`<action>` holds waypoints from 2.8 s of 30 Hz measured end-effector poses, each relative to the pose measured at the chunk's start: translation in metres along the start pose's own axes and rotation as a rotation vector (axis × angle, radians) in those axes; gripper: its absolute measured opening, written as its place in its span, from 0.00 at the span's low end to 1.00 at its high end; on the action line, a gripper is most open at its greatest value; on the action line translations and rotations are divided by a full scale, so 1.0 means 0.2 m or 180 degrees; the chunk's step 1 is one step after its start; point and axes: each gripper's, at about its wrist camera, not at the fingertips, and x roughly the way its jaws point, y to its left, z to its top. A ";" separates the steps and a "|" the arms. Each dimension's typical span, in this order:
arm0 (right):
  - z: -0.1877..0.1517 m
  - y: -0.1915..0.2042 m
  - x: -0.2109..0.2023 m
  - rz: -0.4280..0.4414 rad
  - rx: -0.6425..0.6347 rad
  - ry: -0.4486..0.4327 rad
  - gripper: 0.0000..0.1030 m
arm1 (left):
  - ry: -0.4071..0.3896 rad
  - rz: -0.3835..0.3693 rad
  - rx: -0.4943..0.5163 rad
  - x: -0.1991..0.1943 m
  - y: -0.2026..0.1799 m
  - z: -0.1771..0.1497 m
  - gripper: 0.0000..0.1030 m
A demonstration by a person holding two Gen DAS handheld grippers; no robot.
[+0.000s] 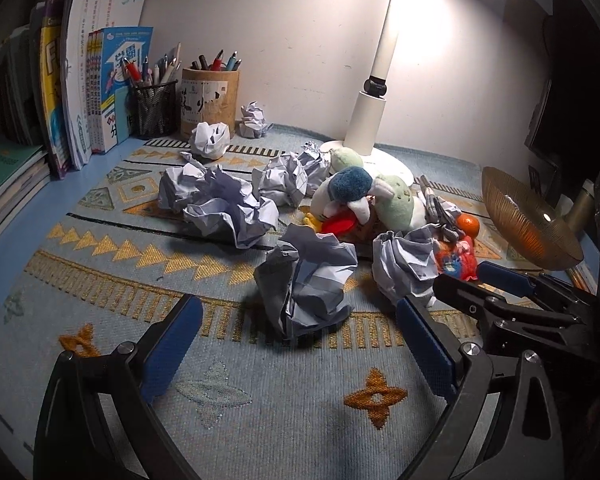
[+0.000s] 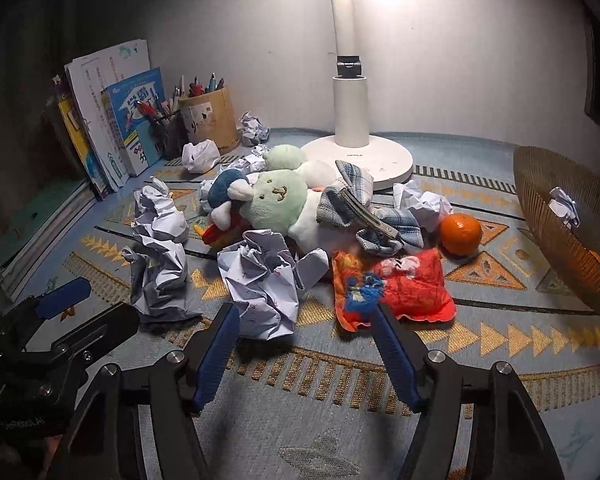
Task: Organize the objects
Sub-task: 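Move both tools back toward the paper balls near the plush toys, then grasp a paper ball with the left gripper while the right gripper grasps another, then carry both paper balls to the glass bowl and release them inside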
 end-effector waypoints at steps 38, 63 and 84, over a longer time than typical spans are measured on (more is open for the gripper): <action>-0.22 -0.38 -0.26 -0.0046 -0.0180 0.0329 0.37 | 0.0103 -0.0972 0.0233 0.02 -0.50 -0.11 0.41; -0.11 -0.78 -0.64 0.0069 0.0541 -0.0272 0.42 | -0.0226 -0.1225 0.0668 -0.12 -0.87 0.16 0.41; 0.02 -1.46 -0.71 -0.0930 0.1284 -0.0387 0.65 | -0.0013 -0.1542 0.0445 0.22 -1.33 0.41 0.84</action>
